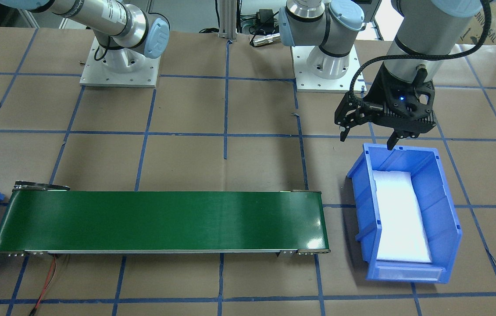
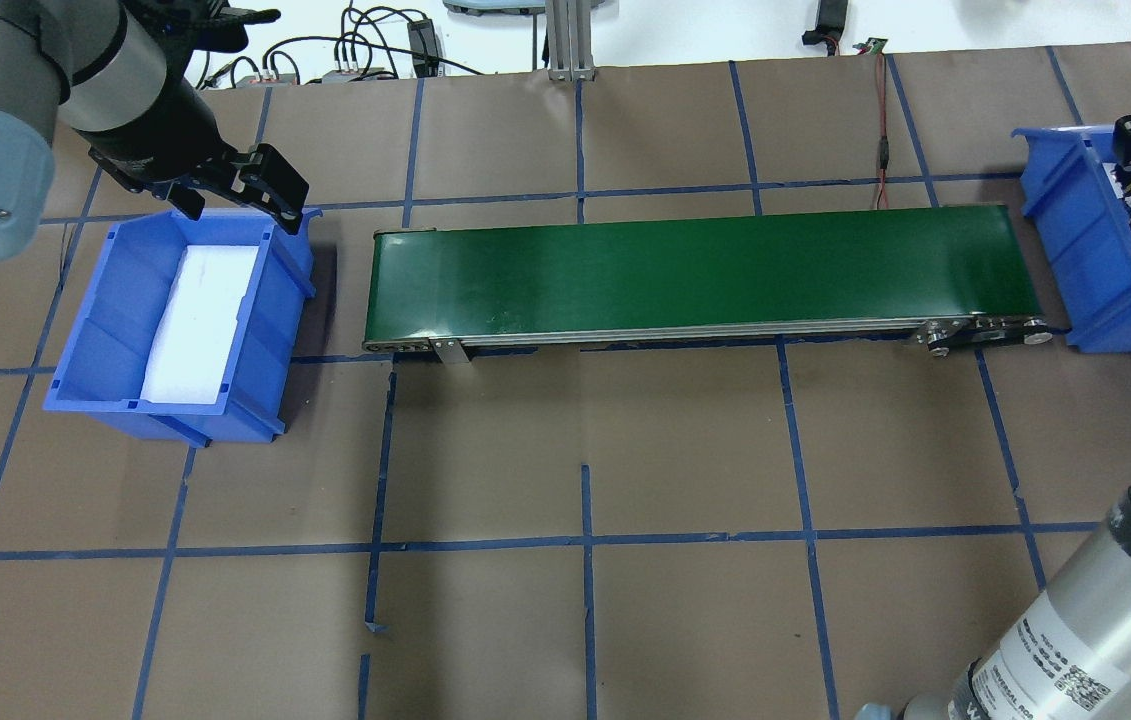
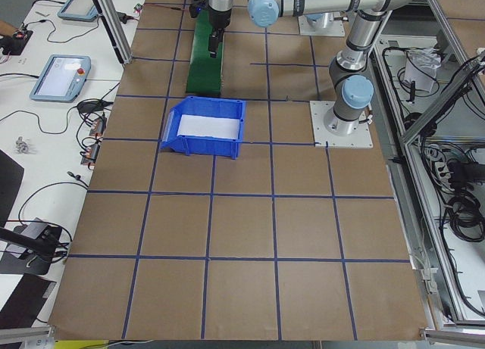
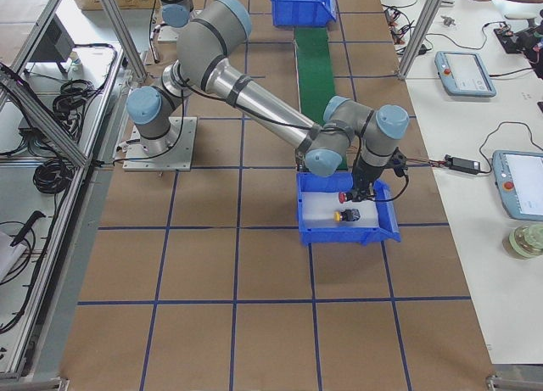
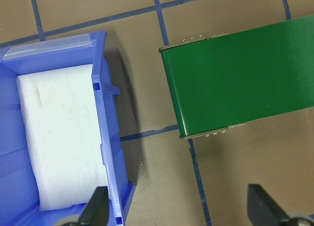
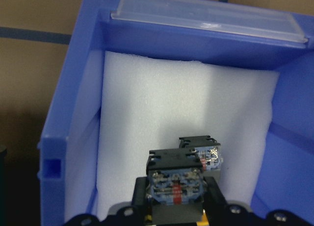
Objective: Transport two buttons from left to right
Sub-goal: 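Lower the red button into the bin and open the right gripper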
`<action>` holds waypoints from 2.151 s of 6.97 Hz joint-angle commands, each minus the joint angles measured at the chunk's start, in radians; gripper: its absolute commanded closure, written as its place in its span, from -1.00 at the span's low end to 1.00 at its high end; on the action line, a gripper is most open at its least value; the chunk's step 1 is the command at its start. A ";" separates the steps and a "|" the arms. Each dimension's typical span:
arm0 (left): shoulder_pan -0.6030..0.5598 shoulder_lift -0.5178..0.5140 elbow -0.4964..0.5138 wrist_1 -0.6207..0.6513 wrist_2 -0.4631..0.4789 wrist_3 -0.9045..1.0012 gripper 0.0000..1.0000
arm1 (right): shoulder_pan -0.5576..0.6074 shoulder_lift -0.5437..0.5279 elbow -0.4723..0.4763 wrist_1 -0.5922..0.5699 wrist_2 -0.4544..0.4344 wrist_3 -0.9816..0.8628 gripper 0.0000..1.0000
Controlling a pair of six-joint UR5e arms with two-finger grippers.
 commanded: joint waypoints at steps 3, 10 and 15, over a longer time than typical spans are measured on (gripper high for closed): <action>0.000 -0.004 0.001 0.000 0.001 -0.003 -1.00 | 0.001 0.060 -0.080 0.061 0.010 0.002 -0.97; 0.000 -0.005 0.004 0.000 0.001 -0.001 -1.00 | 0.057 -0.255 -0.083 0.283 0.063 0.000 -1.00; 0.000 -0.005 0.005 0.000 0.001 -0.003 -1.00 | 0.371 -0.513 -0.051 0.493 0.063 0.012 -1.00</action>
